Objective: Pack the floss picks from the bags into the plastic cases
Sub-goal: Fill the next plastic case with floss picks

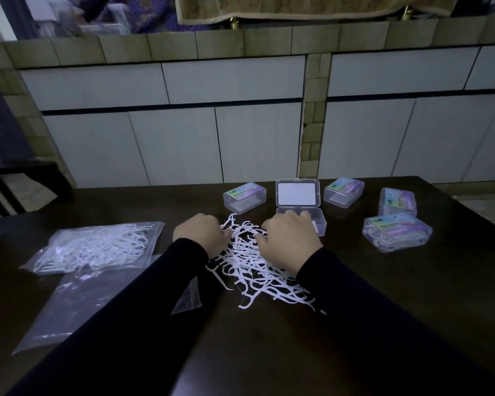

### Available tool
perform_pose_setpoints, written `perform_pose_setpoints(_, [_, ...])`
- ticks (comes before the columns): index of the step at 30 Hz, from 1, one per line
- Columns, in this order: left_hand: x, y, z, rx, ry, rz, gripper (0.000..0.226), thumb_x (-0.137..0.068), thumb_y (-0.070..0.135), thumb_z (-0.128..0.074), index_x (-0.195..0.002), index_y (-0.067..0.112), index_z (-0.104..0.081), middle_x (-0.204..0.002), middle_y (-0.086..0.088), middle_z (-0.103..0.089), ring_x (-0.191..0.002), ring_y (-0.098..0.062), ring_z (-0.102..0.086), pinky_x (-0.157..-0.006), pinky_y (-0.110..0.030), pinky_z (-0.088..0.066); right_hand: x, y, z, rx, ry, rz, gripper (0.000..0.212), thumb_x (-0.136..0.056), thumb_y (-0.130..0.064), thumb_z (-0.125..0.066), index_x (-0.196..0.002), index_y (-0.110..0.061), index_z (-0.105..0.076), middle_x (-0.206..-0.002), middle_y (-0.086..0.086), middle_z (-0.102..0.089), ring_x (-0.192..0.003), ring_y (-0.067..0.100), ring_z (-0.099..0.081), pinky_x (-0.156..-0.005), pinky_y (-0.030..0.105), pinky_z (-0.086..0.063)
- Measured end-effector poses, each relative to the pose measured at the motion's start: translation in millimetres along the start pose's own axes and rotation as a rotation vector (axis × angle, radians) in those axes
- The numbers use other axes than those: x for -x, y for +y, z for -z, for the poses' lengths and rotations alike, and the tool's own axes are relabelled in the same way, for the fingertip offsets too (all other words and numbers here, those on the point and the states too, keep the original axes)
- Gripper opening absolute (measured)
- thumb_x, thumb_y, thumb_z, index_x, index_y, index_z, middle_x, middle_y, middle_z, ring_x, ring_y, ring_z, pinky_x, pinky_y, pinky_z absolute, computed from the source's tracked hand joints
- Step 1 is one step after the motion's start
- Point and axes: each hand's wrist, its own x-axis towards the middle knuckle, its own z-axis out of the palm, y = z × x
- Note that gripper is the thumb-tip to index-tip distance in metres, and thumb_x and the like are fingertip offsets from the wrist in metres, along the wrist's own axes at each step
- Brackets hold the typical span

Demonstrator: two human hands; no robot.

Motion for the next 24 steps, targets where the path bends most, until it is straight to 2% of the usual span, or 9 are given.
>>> perform_pose_setpoints(5, [9, 11, -1, 0.045, 0.049, -0.129, 0.035, -0.095, 0.034, -0.045, -0.064, 0.021, -0.054, -0.080, 0.001, -0.056, -0.078, -0.021, -0.056, -0.069, -0.029, -0.043, 2, 2, -9, -0.026, -0.063, -0.007, 0.039, -0.099, -0.041, -0.036, -0.111, -0.015, -0.063, -0.111, 0.008, -0.062, -0.108, 0.025, -0.052, -0.097, 0.045, -0.033])
perform_pose_setpoints(6, [10, 11, 1, 0.054, 0.027, -0.139, 0.032, -0.095, 0.033, -0.046, -0.068, 0.022, -0.060, -0.083, 0.002, -0.060, -0.080, -0.019, -0.057, -0.070, -0.029, -0.045, 2, 3, -9, -0.043, -0.059, 0.002, 0.039, -0.099, -0.042, -0.037, -0.110, -0.015, -0.064, -0.109, 0.006, -0.063, -0.107, 0.024, -0.052, -0.097, 0.045, -0.034])
perform_pose_setpoints(9, [12, 9, 8, 0.115, -0.072, -0.138, 0.024, -0.095, 0.034, -0.050, -0.099, 0.025, -0.072, -0.099, 0.004, -0.070, -0.088, -0.015, -0.062, -0.078, -0.028, -0.050, 3, 11, -7, -0.148, -0.056, 0.026, 0.034, -0.096, -0.045, -0.046, -0.107, -0.022, -0.069, -0.104, -0.002, -0.067, -0.104, 0.019, -0.056, -0.101, 0.044, -0.033])
perform_pose_setpoints(11, [14, 7, 13, 0.144, -0.115, -0.150, 0.026, -0.094, 0.036, -0.051, -0.100, 0.023, -0.073, -0.099, 0.003, -0.071, -0.088, -0.014, -0.064, -0.076, -0.028, -0.051, 4, 20, -2, -0.222, -0.073, 0.031, 0.031, -0.094, -0.046, -0.051, -0.110, -0.027, -0.069, -0.105, -0.006, -0.068, -0.105, 0.016, -0.057, -0.104, 0.044, -0.031])
perform_pose_setpoints(13, [17, 5, 19, 0.141, -0.172, -0.168, 0.032, -0.094, 0.045, -0.051, -0.099, 0.021, -0.072, -0.093, 0.002, -0.070, -0.083, -0.013, -0.062, -0.070, -0.026, -0.048, 6, 29, 3, -0.243, -0.088, 0.023, 0.039, -0.091, -0.053, -0.053, -0.120, -0.029, -0.064, -0.111, -0.009, -0.067, -0.108, 0.013, -0.056, -0.106, 0.043, -0.029])
perform_pose_setpoints(17, [22, -2, 26, 0.071, -0.260, -0.216, 0.045, -0.085, 0.060, -0.057, -0.098, 0.020, -0.072, -0.094, 0.001, -0.069, -0.087, -0.015, -0.061, -0.080, -0.030, -0.050, 8, 36, 7, -0.209, -0.175, 0.016, 0.062, -0.083, -0.069, -0.053, -0.129, -0.029, -0.057, -0.118, -0.010, -0.064, -0.116, 0.012, -0.053, -0.106, 0.042, -0.026])
perform_pose_setpoints(19, [25, -1, 24, 0.113, -0.263, -0.225, 0.038, -0.085, 0.055, -0.061, -0.096, 0.020, -0.072, -0.093, 0.002, -0.070, -0.086, -0.014, -0.061, -0.078, -0.028, -0.049, 8, 33, 4, -0.212, -0.173, 0.035, 0.057, -0.086, -0.064, -0.054, -0.130, -0.029, -0.057, -0.121, -0.009, -0.064, -0.117, 0.014, -0.052, -0.108, 0.043, -0.026])
perform_pose_setpoints(22, [27, 6, 23, 0.125, -0.203, -0.227, 0.034, -0.088, 0.044, -0.063, -0.109, 0.019, -0.071, -0.104, 0.002, -0.070, -0.091, -0.013, -0.061, -0.078, -0.024, -0.046, 8, 28, -2, -0.219, -0.161, 0.050, 0.046, -0.091, -0.052, -0.055, -0.132, -0.029, -0.057, -0.123, -0.006, -0.064, -0.118, 0.017, -0.052, -0.108, 0.042, -0.026])
perform_pose_setpoints(24, [27, 9, 23, 0.117, -0.178, -0.226, 0.029, -0.090, 0.038, -0.061, -0.108, 0.017, -0.070, -0.103, 0.001, -0.069, -0.088, -0.012, -0.059, -0.075, -0.022, -0.043, 7, 27, -4, -0.235, -0.164, 0.036, 0.041, -0.092, -0.047, -0.056, -0.129, -0.029, -0.059, -0.122, -0.005, -0.064, -0.119, 0.018, -0.052, -0.108, 0.042, -0.025])
